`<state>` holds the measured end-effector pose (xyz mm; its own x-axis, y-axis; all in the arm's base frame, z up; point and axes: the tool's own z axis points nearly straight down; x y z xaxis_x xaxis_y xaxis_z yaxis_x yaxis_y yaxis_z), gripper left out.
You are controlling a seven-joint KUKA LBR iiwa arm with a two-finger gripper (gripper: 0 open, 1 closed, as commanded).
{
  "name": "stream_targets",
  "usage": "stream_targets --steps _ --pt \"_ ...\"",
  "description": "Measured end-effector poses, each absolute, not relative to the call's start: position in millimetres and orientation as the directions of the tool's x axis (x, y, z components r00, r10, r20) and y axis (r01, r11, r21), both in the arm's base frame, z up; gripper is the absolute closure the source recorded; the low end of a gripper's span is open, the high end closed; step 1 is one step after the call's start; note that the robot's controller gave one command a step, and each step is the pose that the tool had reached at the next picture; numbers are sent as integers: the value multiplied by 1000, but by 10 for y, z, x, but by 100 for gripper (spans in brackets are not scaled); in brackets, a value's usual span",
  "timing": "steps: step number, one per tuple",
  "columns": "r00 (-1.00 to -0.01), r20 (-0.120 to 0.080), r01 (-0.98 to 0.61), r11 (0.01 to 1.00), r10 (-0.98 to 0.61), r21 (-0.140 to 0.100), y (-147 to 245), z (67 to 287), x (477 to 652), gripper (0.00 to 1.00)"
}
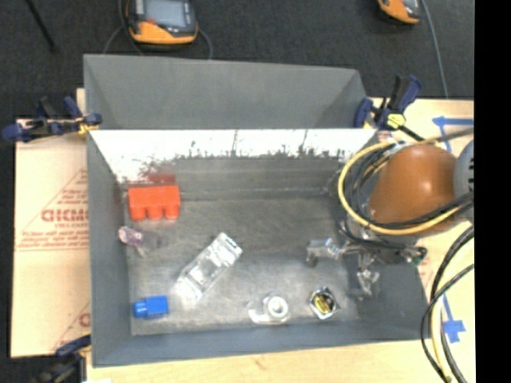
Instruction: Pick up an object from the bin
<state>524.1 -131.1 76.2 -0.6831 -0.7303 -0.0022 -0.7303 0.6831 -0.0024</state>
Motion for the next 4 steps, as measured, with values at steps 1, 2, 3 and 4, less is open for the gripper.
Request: stream_targets --steps 1,2,3,4 --pt "-266 -1 -964 266 -964 1 -1031 781 4754 0" --pt "-270 -3 -963 270 -963 0 -1026 787 4765 100" --pt "-272 -1 -962 272 -962 0 -1034 784 4763 0" --pt "-273 -2 -962 273 -962 1 -1029 785 4762 100"
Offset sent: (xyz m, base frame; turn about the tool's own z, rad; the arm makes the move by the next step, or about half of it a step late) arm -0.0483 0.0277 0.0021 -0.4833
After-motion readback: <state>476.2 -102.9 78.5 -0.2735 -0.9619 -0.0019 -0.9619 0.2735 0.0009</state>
